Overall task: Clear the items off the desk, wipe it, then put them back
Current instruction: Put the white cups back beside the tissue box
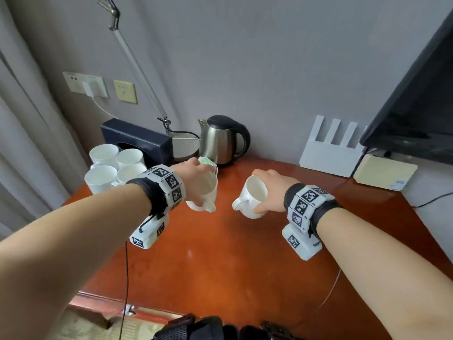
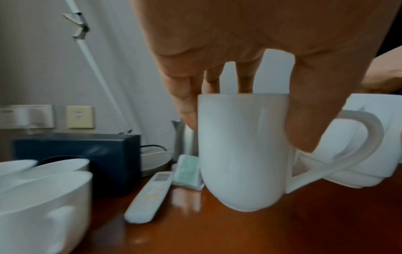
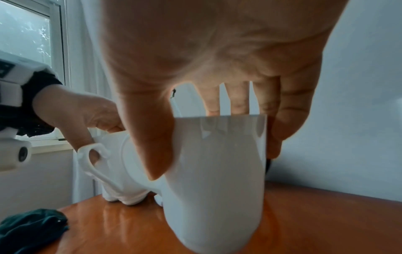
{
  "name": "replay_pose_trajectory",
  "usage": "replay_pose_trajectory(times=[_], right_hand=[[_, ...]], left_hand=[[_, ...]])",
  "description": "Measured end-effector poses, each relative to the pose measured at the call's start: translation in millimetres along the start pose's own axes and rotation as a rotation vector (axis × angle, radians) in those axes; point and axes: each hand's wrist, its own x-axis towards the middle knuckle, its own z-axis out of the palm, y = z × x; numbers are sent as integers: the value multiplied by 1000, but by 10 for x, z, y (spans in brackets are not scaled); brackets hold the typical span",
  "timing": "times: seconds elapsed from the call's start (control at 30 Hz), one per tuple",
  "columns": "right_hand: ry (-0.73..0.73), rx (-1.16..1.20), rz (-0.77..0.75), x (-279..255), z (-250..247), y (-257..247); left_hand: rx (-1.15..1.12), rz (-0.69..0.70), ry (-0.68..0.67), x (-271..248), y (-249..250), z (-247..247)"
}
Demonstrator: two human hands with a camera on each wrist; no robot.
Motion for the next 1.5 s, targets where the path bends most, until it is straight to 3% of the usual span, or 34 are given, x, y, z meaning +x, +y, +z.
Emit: replay_pose_trajectory(times=[0.33, 0.5, 0.7, 0.97, 1.17, 1.5], right_hand=[[40, -33, 176, -972, -28, 2071], [24, -18, 276, -1326, -3, 2889], [78, 67, 419, -1474, -4, 3636], [85, 111, 535, -1263, -71, 4252], [40, 132, 518, -845, 25, 4774], [-7, 136, 436, 58, 191, 5633]], left_hand=[[-31, 154, 13, 59, 2221, -356], [-93, 227, -24, 205, 2987, -479], [-13, 326, 7, 497, 3621, -630], [-59, 374, -35, 1086, 4142, -824], [-57, 368, -57, 1592, 4644, -827], [-209, 203, -117, 2661, 5338, -702]])
